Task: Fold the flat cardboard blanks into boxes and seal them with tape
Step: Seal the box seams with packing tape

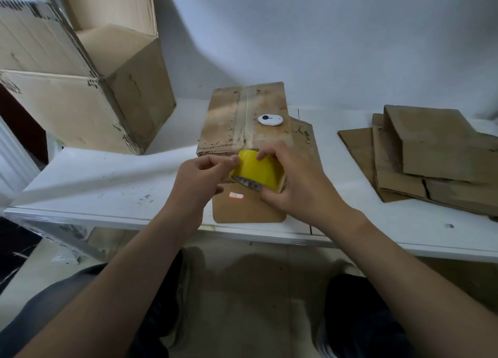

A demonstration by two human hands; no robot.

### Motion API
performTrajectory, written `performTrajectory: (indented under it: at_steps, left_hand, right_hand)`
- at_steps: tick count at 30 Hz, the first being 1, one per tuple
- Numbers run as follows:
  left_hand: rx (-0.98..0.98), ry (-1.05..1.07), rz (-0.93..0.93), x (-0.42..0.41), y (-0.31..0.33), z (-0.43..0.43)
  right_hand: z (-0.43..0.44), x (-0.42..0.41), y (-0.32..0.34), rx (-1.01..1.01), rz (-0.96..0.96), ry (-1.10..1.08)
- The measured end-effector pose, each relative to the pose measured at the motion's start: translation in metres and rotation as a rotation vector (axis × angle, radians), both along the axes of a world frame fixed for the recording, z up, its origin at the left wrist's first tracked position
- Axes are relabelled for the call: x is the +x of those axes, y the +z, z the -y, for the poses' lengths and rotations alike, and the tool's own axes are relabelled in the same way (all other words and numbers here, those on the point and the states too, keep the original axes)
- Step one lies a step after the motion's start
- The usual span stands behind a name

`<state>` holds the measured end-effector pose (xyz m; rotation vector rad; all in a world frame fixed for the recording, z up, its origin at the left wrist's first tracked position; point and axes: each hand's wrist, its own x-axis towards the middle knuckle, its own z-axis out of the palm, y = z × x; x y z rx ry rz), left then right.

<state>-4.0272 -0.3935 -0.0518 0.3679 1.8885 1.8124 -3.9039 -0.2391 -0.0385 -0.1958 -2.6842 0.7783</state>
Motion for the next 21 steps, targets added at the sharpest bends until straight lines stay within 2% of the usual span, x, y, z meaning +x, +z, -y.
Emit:
performTrajectory:
  at_steps: [5,8,14,18,21]
  left_hand:
    - [-0.02,-0.037,0.002,0.013,-0.002,-0.003]
    - [-0.003,-0.042,-0.008,0.014,0.0,-0.004]
    - [0.075,0.053,-0.195,0.011,0.007,-0.011]
    - [0.058,0.061,-0.34,0.008,0.012,-0.023]
    - [0.147,0.181,-0.233,-0.007,0.012,-0.021]
  right_hand:
    - [-0.012,0.011,0.003,0.086,0.012,0.115]
    - [-0.017,0.013,0.003,0.057,-0.052,0.154]
    - [-0.033,0.014,-0.003,0.113,-0.125,0.186]
    - [-0.054,0.011,-0.005,0.194,-0.217,0.208]
    - [-0.083,0.011,-0.011,0.285,-0.264,0.168]
